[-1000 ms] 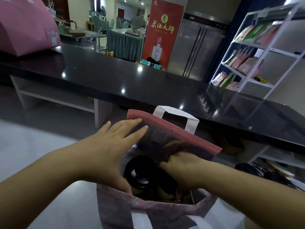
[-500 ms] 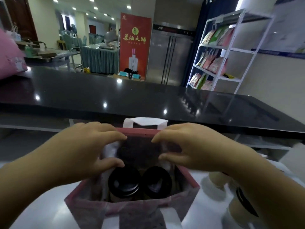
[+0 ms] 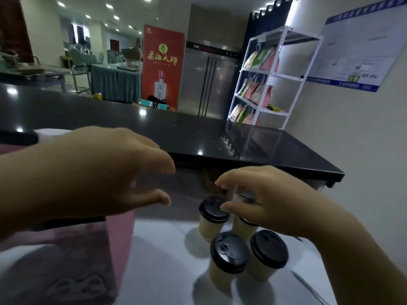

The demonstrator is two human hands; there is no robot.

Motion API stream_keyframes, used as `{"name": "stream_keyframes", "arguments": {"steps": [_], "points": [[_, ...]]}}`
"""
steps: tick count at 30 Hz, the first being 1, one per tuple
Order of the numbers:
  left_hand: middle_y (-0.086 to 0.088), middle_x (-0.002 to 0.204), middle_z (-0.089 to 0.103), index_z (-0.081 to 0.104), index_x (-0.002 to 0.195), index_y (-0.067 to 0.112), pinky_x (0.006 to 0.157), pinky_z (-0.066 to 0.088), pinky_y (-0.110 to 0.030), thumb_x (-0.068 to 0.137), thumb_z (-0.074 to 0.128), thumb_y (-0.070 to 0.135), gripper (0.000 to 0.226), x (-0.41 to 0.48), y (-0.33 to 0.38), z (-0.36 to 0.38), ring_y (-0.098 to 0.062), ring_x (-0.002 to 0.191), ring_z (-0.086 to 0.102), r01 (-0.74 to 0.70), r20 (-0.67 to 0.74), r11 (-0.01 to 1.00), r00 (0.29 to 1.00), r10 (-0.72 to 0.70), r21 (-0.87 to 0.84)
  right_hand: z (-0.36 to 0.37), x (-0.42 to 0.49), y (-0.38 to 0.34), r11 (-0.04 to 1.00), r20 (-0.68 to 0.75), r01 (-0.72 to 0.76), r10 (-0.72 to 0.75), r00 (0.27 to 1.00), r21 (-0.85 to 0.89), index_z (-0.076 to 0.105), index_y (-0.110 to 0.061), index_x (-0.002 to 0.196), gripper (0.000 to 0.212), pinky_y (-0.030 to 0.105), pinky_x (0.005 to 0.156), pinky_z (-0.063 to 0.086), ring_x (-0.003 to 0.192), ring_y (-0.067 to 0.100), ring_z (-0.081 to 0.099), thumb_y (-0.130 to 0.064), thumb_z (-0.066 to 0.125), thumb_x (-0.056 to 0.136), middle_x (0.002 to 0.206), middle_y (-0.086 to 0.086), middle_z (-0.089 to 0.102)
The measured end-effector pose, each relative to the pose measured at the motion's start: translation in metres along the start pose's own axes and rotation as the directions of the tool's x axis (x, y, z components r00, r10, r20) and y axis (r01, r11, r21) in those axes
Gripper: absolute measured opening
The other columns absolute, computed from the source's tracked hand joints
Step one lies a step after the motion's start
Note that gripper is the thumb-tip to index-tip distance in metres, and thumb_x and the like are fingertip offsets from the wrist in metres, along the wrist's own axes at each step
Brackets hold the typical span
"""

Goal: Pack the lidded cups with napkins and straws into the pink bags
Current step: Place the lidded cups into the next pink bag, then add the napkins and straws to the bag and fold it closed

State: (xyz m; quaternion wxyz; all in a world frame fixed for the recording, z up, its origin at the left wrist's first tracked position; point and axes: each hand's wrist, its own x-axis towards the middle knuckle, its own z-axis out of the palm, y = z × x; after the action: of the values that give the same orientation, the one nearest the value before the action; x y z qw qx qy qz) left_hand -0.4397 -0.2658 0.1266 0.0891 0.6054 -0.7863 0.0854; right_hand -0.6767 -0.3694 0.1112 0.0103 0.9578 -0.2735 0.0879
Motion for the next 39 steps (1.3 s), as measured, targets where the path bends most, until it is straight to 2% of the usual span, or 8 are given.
{"name": "stream_keyframes", "arguments": {"steps": [4, 7, 11, 19, 23, 26, 32, 39], "points": [[0.025, 0.113, 0.054, 0.044, 0.121, 0.046, 0.081, 0.046, -0.017, 0.06, 0.018, 0.081, 0.075, 0.03, 0.058, 0.027, 0.003, 0.098, 0.052, -0.114, -0.017, 0.993, 0.993, 0.114, -0.013, 0.013, -0.052, 0.051, 0.992, 0.1, -0.121, 0.124, 0.987, -0.035, 0.046, -0.041, 0.123, 0.041, 0.024, 0.08, 0.047, 0.099, 0.005, 0.052, -0.053, 0.057, 0.085, 0.115, -0.017, 0.058], [0.024, 0.111, 0.055, 0.043, 0.119, 0.045, 0.077, 0.047, -0.018, 0.065, 0.022, 0.078, 0.066, 0.053, 0.087, 0.062, 0.003, 0.095, 0.053, -0.154, -0.064, 0.987, 0.986, 0.151, -0.046, 0.028, -0.087, 0.086, 0.97, 0.135, -0.241, 0.238, 0.962, 0.012, 0.046, -0.041, 0.123, 0.043, 0.022, 0.081, 0.045, 0.096, 0.002, 0.051, -0.053, 0.059, 0.084, 0.118, -0.019, 0.057], [0.021, 0.109, 0.056, 0.047, 0.114, 0.042, 0.076, 0.048, -0.025, 0.077, 0.038, 0.068, 0.046, 0.086, 0.119, 0.101, -0.001, 0.094, 0.053, -0.173, -0.009, 0.975, 0.985, 0.173, -0.138, 0.054, -0.122, 0.124, 0.922, 0.191, -0.386, 0.373, 0.908, 0.03, 0.043, -0.043, 0.126, 0.045, 0.018, 0.078, 0.043, 0.091, 0.0, 0.049, -0.054, 0.058, 0.084, 0.117, -0.02, 0.057], [0.021, 0.108, 0.057, 0.054, 0.114, 0.039, 0.074, 0.04, -0.018, 0.079, 0.046, 0.066, 0.044, 0.15, 0.177, 0.157, 0.001, 0.097, 0.05, -0.266, 0.03, 0.903, 0.956, 0.293, -0.338, 0.105, -0.18, 0.179, 0.711, 0.273, -0.7, 0.662, 0.698, 0.065, 0.043, -0.04, 0.128, 0.047, 0.025, 0.082, 0.047, 0.099, 0.003, 0.054, -0.054, 0.056, 0.086, 0.119, -0.016, 0.057], [0.02, 0.11, 0.058, 0.053, 0.117, 0.037, 0.081, 0.045, -0.022, 0.082, 0.047, 0.063, 0.044, 0.177, 0.214, 0.183, 0.001, 0.098, 0.051, -0.283, 0.035, 0.86, 0.944, 0.327, -0.424, 0.132, -0.207, 0.207, 0.611, 0.301, -0.789, 0.741, 0.6, 0.067, 0.044, -0.036, 0.127, 0.047, 0.026, 0.081, 0.048, 0.098, 0.005, 0.056, -0.054, 0.055, 0.086, 0.118, -0.013, 0.058], [0.018, 0.108, 0.059, 0.054, 0.115, 0.035, 0.078, 0.044, -0.022, 0.084, 0.048, 0.059, 0.039, 0.194, 0.242, 0.209, -0.001, 0.097, 0.051, -0.253, 0.077, 0.853, 0.944, 0.322, -0.456, 0.151, -0.222, 0.231, 0.55, 0.297, -0.833, 0.788, 0.539, 0.053, 0.045, -0.031, 0.128, 0.047, 0.029, 0.082, 0.05, 0.099, 0.009, 0.057, -0.053, 0.053, 0.087, 0.118, -0.009, 0.059], [0.011, 0.115, 0.057, 0.054, 0.116, 0.031, 0.085, 0.044, -0.029, 0.089, 0.05, 0.046, 0.031, 0.222, 0.286, 0.281, -0.01, 0.105, 0.05, -0.045, 0.226, 0.875, 0.958, 0.174, -0.482, 0.186, -0.233, 0.277, 0.586, 0.314, -0.809, 0.762, 0.566, 0.037, 0.047, -0.022, 0.126, 0.048, 0.035, 0.085, 0.047, 0.109, 0.02, 0.052, -0.048, 0.054, 0.087, 0.124, 0.0, 0.053], [0.004, 0.136, 0.038, 0.043, 0.129, 0.025, 0.099, 0.035, -0.033, 0.084, 0.058, 0.039, 0.05, 0.226, 0.315, 0.341, -0.02, 0.12, 0.035, 0.218, 0.345, 0.88, 0.936, -0.066, -0.422, 0.217, -0.232, 0.316, 0.705, 0.362, -0.704, 0.636, 0.681, 0.085, 0.046, -0.017, 0.125, 0.055, 0.037, 0.089, 0.044, 0.113, 0.023, 0.043, -0.051, 0.056, 0.083, 0.123, 0.003, 0.045]]}}
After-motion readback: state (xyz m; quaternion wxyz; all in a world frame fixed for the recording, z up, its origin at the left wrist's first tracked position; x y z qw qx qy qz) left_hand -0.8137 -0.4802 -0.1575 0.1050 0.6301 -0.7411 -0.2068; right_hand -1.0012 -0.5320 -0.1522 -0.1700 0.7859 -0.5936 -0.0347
